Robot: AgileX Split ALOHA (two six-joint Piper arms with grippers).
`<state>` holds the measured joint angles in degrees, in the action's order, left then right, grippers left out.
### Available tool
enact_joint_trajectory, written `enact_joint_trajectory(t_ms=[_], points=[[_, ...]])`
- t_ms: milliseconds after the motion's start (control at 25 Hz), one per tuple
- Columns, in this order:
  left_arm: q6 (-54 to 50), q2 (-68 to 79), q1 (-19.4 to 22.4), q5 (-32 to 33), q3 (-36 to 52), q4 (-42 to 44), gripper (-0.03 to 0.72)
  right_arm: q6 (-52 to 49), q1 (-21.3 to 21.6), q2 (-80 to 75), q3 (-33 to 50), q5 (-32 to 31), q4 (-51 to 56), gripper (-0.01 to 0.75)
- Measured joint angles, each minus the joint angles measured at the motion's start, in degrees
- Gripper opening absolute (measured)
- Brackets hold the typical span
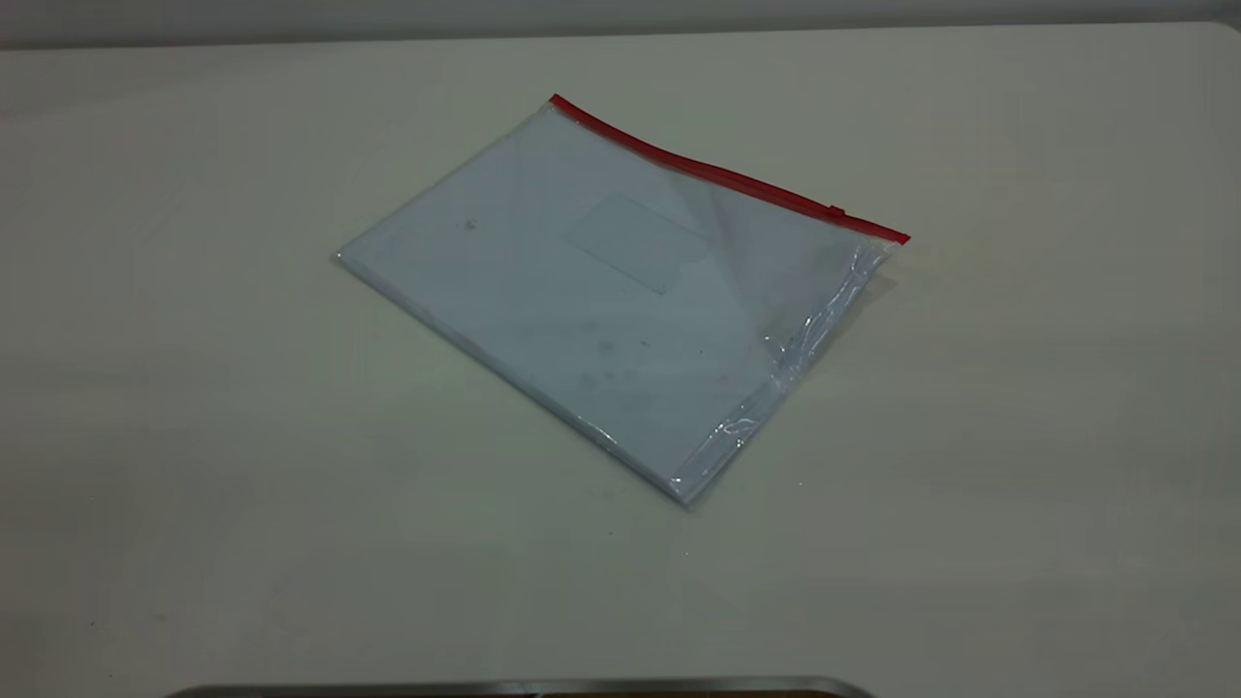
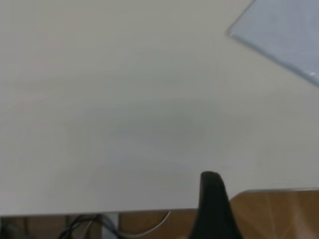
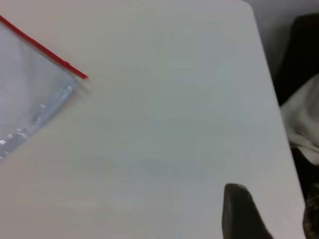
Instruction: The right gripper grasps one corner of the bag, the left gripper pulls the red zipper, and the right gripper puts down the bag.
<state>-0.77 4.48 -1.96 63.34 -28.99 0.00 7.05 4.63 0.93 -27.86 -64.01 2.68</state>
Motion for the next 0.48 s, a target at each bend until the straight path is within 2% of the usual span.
enact_joint_trajectory(t_ms=[160, 320, 480], points=[[-0.05, 12.02, 0.0, -7.77, -4.42, 0.5, 0.59, -0.66, 0.0, -2.26, -0.97, 8.78, 7.48, 0.37], [-0.05, 27.92, 0.0, -16.05, -10.37, -0.56, 0.59, 2.3, 0.0, -12.31, -0.98, 17.44, 15.33, 0.466], [0.77, 42.9, 0.0, -22.69, -17.22, -4.64, 0.59, 5.88, 0.0, -25.48, -0.98, 21.21, 19.86, 0.551]])
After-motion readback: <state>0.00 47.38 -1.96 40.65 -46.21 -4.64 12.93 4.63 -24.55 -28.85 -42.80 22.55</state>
